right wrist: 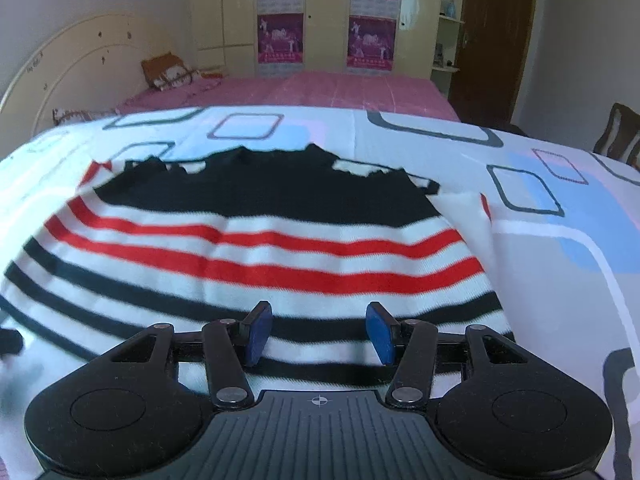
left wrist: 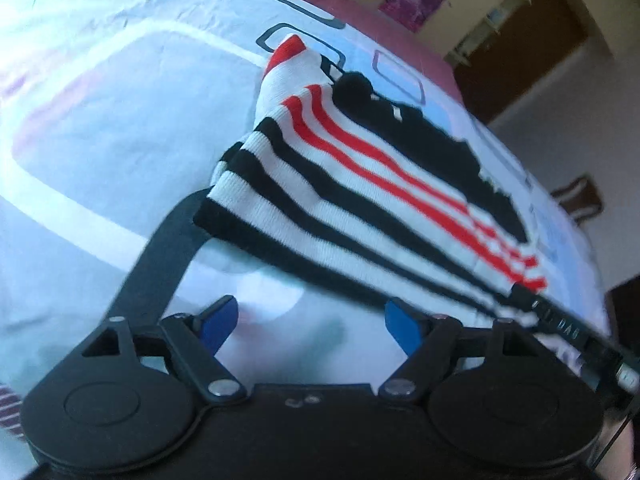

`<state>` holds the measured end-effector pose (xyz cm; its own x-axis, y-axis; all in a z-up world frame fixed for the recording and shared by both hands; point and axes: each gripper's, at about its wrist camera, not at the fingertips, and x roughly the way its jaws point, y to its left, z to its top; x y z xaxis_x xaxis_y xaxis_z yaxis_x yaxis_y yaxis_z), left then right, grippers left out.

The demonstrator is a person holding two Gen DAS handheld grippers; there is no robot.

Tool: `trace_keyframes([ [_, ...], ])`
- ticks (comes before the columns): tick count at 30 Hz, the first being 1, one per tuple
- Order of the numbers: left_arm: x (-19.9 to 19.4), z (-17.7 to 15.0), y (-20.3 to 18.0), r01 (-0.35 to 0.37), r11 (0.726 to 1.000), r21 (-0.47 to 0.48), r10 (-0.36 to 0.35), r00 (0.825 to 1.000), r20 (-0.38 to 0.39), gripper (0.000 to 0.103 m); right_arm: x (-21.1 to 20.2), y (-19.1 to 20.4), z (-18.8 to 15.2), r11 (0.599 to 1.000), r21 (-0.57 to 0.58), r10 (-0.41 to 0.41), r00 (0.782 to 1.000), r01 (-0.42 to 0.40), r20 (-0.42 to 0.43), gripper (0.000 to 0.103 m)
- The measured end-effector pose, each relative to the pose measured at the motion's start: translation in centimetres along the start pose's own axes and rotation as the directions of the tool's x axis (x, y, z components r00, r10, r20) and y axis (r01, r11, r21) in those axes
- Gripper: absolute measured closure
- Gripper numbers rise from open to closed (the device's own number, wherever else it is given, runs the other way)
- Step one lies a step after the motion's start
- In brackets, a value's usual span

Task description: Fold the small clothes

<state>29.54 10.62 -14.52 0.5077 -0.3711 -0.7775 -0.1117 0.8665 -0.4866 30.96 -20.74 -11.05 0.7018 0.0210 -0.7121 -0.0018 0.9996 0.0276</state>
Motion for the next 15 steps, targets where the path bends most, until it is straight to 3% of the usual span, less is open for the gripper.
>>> trace_keyframes([
  [5, 2.0, 1.5, 0.5, 0.104, 0.989, -0.109, -0.097, 0.993, 0.062, 0.021, 1.2, 1.2, 1.5, 1.000, -0.011, 0.012, 1.000, -0.012, 0.001, 0.051],
  [7, 2.8, 2.1, 0.6, 0.140, 0.978, -0.154, -0.128, 0.988, 0.084, 0.014, 1.7, 1.5, 2.3, 1.000, -0.019, 0.011, 1.000, -0.011, 0.008, 0.051],
  [15, 5.3, 4.0, 0.7, 0.206, 0.957, -0.207, -0.159, 0.962, 0.220, 0.016, 3.4, 1.9, 4.5, 1.000, -0.028, -0.006, 1.000, 0.006, 0.022, 0.051],
])
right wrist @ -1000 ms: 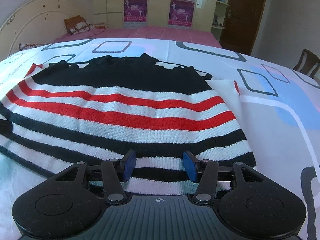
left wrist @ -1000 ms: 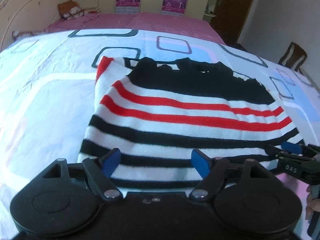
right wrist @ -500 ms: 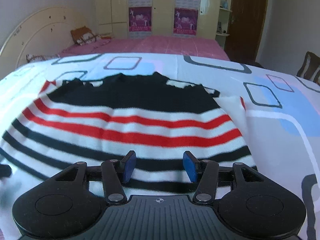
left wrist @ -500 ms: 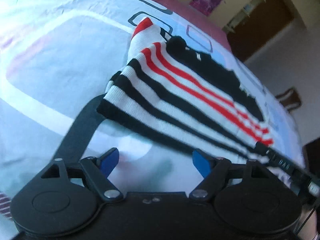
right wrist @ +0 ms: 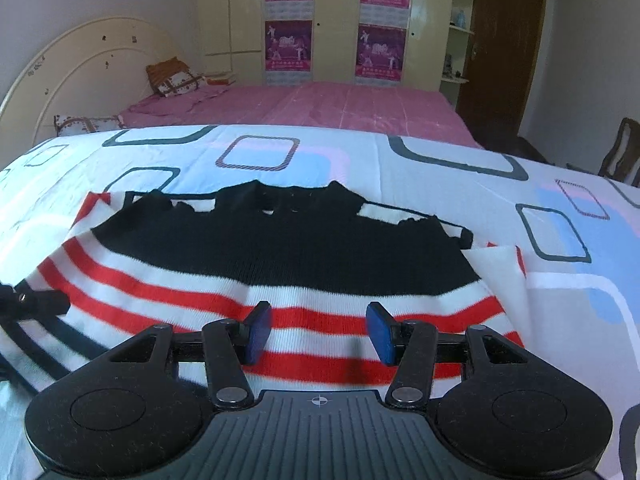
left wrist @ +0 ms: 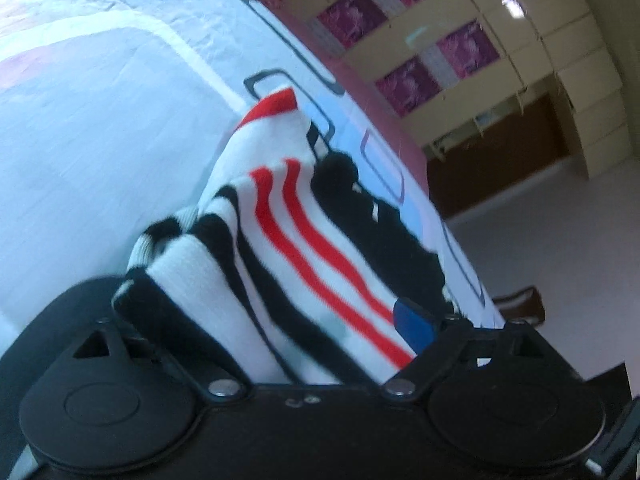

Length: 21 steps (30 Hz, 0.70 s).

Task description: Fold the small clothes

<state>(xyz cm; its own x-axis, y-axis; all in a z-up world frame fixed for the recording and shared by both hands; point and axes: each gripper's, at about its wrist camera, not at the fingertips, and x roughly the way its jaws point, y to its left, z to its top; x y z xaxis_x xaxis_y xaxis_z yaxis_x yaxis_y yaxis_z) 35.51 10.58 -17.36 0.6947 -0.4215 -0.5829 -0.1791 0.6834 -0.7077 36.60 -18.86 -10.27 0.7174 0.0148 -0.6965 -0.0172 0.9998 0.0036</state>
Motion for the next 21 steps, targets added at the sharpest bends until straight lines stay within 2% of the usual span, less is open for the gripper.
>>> trace_keyframes([
  [3, 0.5, 0.1, 0.0, -0.001, 1.000, -0.002, 0.001, 0.999, 0.048, 0.025, 0.5, 0.1, 0.2, 1.000, -0.003, -0.007, 1.000, 0.007, -0.003, 0.051],
  [5, 0.7, 0.0, 0.2, -0.014, 1.000, -0.001, 0.014, 0.997, 0.069, 0.044, 0.8, 0.2, 0.3, 1.000, -0.002, -0.012, 1.000, 0.012, -0.005, 0.051],
  [6, 0.7, 0.0, 0.4, -0.017, 1.000, -0.012, 0.018, 0.997, 0.078, 0.048, 0.9, 0.2, 0.3, 1.000, 0.004, -0.014, 1.000, 0.014, -0.003, 0.051],
  [8, 0.5, 0.0, 0.8, -0.022, 1.000, -0.021, 0.024, 0.996, 0.083, 0.063, 1.0, 0.2, 0.3, 1.000, 0.017, -0.017, 1.000, 0.017, 0.000, 0.051],
  [10, 0.3, 0.0, 1.4, -0.026, 0.999, -0.030, 0.029, 0.996, 0.084, 0.073, 1.4, 0.3, 0.2, 0.999, 0.028, -0.016, 1.000, 0.016, -0.008, 0.051],
  [14, 0.0, 0.2, 2.1, -0.007, 0.999, -0.044, 0.010, 0.997, 0.073, 0.079, 3.5, 0.7, -1.4, 0.999, 0.034, 0.003, 0.997, 0.000, -0.081, 0.051],
  [15, 0.0, 0.2, 2.2, -0.003, 0.999, -0.050, 0.007, 0.997, 0.072, 0.079, 3.5, 1.0, -1.6, 1.000, 0.008, -0.010, 0.998, 0.011, -0.058, 0.051],
  [21, -0.2, 0.1, 1.9, -0.002, 0.998, -0.063, 0.008, 0.995, 0.095, 0.083, 3.9, 1.4, -1.8, 0.999, -0.030, -0.028, 0.998, 0.026, -0.052, 0.051],
])
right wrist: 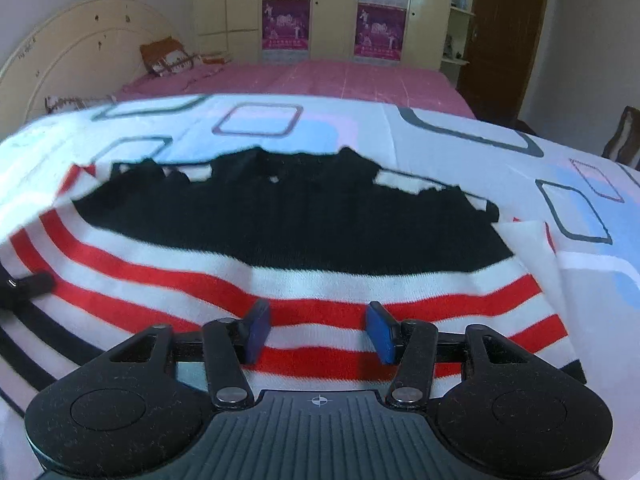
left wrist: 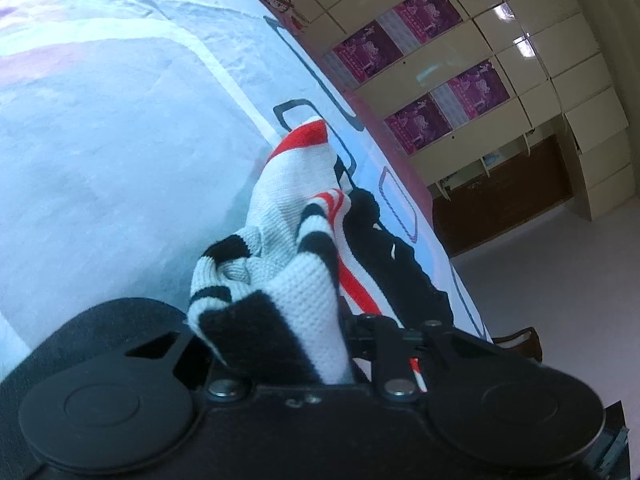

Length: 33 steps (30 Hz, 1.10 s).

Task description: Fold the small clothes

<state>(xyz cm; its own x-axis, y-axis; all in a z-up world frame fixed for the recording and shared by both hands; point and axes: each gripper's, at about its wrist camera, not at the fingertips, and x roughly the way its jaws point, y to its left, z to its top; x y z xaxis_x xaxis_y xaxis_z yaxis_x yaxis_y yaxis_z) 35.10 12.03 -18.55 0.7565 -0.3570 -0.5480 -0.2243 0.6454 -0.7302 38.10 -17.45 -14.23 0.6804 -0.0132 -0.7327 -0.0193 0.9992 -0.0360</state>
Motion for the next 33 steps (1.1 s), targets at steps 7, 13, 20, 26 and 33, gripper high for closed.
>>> trace_keyframes([
  [7, -1.1, -0.6, -2.4, -0.040, 0.997, 0.061, 0.036, 0.997, 0.064, 0.084, 0.3, -0.2, -0.5, 0.999, -0.036, 0.020, 0.999, -0.018, 0.033, 0.048],
  [13, -2.1, -0.9, -7.1, -0.060, 0.977, 0.207, 0.036, 0.992, 0.118, 0.084, 0.2, -1.3, 0.3, 0.997, -0.030, 0.076, 0.997, -0.075, 0.012, 0.047],
  [20, -2.0, -2.6, -14.7, -0.012, 0.911, 0.412, -0.041, 0.992, 0.120, 0.084, -1.4, -3.6, 0.7, 0.994, 0.001, 0.110, 0.993, -0.110, 0.037, 0.047],
  [26, 0.4, -7.2, -20.6, 0.073, 0.812, 0.580, -0.112, 0.993, 0.032, 0.084, -3.7, -8.1, 0.6, 0.995, 0.049, 0.084, 0.994, -0.087, 0.068, 0.047],
  [33, 4.7, -16.1, -22.8, 0.138, 0.648, 0.749, -0.064, 0.990, -0.127, 0.084, -6.0, -15.3, -1.8, 0.992, 0.126, -0.025, 0.998, 0.018, 0.055, 0.047],
])
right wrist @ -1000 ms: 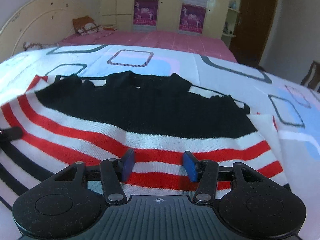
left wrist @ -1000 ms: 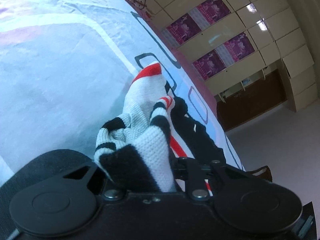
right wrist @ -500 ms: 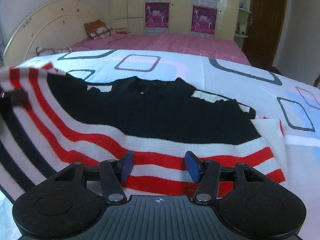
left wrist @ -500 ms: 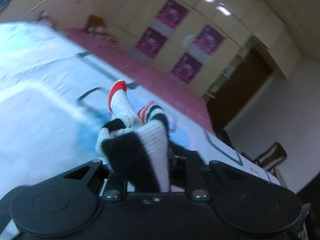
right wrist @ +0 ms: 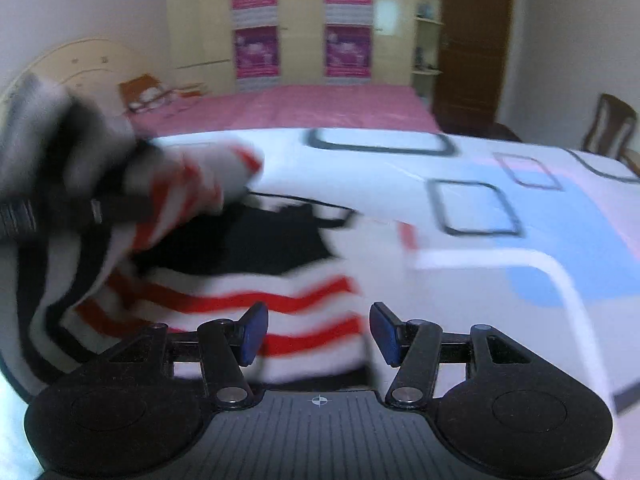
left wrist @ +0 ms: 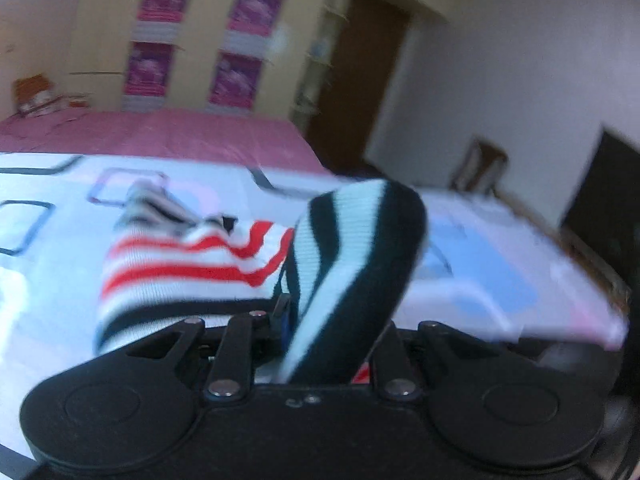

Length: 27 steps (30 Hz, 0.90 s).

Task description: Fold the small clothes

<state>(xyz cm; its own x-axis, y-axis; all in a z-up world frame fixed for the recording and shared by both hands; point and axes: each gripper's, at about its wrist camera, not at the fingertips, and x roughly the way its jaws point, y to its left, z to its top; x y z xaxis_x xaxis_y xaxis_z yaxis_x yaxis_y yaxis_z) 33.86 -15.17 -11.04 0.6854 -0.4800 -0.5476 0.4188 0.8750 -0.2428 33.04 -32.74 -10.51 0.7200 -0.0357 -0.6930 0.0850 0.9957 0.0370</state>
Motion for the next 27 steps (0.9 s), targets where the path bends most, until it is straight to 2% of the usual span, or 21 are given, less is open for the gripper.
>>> trace_keyframes([
  [3, 1.0, -2.6, -2.4, 0.003, 0.989, 0.147, 0.005, 0.998, -0.057, 0.077, -0.8, -2.6, -0.6, 0.999, 0.030, -0.036, 0.999, 0.036, -0.007, 0.047],
  [6, 0.5, -4.3, -3.9, 0.002, 0.963, 0.270, 0.019, 0.997, -0.075, 0.053, -1.6, -4.0, -0.2, 0.997, 0.076, -0.011, 1.000, 0.011, 0.007, 0.047],
  [7, -0.2, -4.9, -4.4, 0.013, 0.955, 0.297, 0.009, 0.997, -0.075, 0.037, -1.9, -4.1, 0.2, 0.995, 0.095, 0.013, 1.000, -0.015, 0.017, 0.047],
  [8, -0.8, -5.2, -4.6, 0.032, 0.952, 0.306, -0.009, 0.997, -0.078, 0.029, -2.1, -4.2, 0.6, 0.992, 0.115, 0.045, 0.999, -0.048, 0.030, 0.047],
  [11, -2.5, -5.5, -4.7, 0.069, 0.950, 0.304, -0.044, 0.995, -0.089, 0.028, -2.2, -3.7, 2.0, 0.971, 0.163, 0.173, 0.984, -0.176, 0.038, 0.047],
  [14, -4.5, -5.5, -3.7, 0.075, 0.958, 0.278, -0.051, 0.995, -0.091, 0.029, -0.8, -2.5, 2.6, 0.929, 0.220, 0.309, 0.951, -0.298, -0.014, 0.044],
  [16, -6.3, -5.2, -2.7, 0.056, 0.970, 0.239, -0.040, 0.997, -0.073, 0.029, 0.5, -1.5, 2.6, 0.916, 0.233, 0.347, 0.936, -0.326, -0.054, 0.026],
  [21, -9.5, -3.7, 1.0, -0.038, 0.987, 0.153, 0.040, 0.999, -0.014, 0.029, 3.4, -0.2, 1.9, 0.889, 0.280, 0.406, 0.907, -0.364, -0.112, 0.026],
  [24, -10.3, -2.5, 2.9, -0.100, 0.990, 0.097, 0.099, 0.995, 0.019, 0.029, 3.8, 0.2, 1.9, 0.881, 0.286, 0.422, 0.899, -0.376, -0.117, 0.051],
  [27, -9.5, -0.9, 3.9, -0.140, 0.989, 0.055, 0.138, 0.990, 0.032, 0.029, 3.8, 0.4, 1.9, 0.886, 0.277, 0.416, 0.901, -0.373, -0.120, 0.065],
])
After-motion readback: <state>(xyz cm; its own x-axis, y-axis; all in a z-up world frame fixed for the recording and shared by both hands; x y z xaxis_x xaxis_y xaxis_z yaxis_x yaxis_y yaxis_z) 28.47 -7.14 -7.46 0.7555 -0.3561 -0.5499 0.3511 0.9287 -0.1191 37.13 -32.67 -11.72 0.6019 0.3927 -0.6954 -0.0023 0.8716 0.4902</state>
